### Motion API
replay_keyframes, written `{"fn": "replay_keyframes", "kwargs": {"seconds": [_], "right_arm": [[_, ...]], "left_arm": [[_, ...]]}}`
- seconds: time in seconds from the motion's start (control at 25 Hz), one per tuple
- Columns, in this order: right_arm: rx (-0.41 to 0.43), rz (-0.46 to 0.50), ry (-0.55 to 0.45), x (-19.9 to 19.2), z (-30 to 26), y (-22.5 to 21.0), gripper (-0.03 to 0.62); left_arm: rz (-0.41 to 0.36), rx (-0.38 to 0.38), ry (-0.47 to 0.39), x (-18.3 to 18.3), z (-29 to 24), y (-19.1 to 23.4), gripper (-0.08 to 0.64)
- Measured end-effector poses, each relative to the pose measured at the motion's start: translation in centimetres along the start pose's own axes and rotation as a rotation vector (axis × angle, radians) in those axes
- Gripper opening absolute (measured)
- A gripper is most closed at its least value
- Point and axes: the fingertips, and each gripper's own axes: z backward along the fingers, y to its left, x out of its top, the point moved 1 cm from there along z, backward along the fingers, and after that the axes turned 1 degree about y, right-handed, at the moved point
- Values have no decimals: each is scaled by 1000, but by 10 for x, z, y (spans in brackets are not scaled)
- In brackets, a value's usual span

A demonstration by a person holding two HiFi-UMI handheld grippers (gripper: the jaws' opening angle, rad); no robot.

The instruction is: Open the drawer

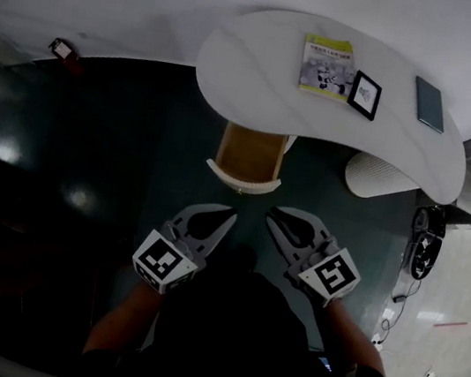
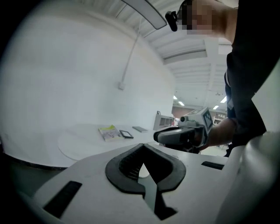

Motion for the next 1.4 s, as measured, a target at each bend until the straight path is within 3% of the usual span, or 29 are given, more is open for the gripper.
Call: {"fn": "replay_keyframes", "kwargs": {"seconds": [0.16, 0.32, 0.44, 0.56, 0.72, 0.84, 1.4], "right_arm": [[-9, 75, -37, 36, 15, 21, 21], [-67, 96, -97, 73, 35, 39, 21], [-76, -12, -176, 93, 51, 52, 21], [-29, -132, -216, 99, 56, 71, 20], [-52, 22, -186, 113, 38, 105, 20], [-70, 82, -208, 128, 26, 125, 20], [-90, 47, -210, 132, 5, 136, 17]], "left_arm": [[-28, -11, -72, 39, 20, -11, 9], [0, 12, -65, 53, 38, -14, 9], [54, 37, -91, 71, 56, -17, 9], [49, 28, -119, 90, 75, -28, 9], [-48, 18, -116, 106, 107, -36, 9], [-78, 22, -97, 108, 128, -32, 10], [-40, 80, -126, 114, 150, -8, 9]]}}
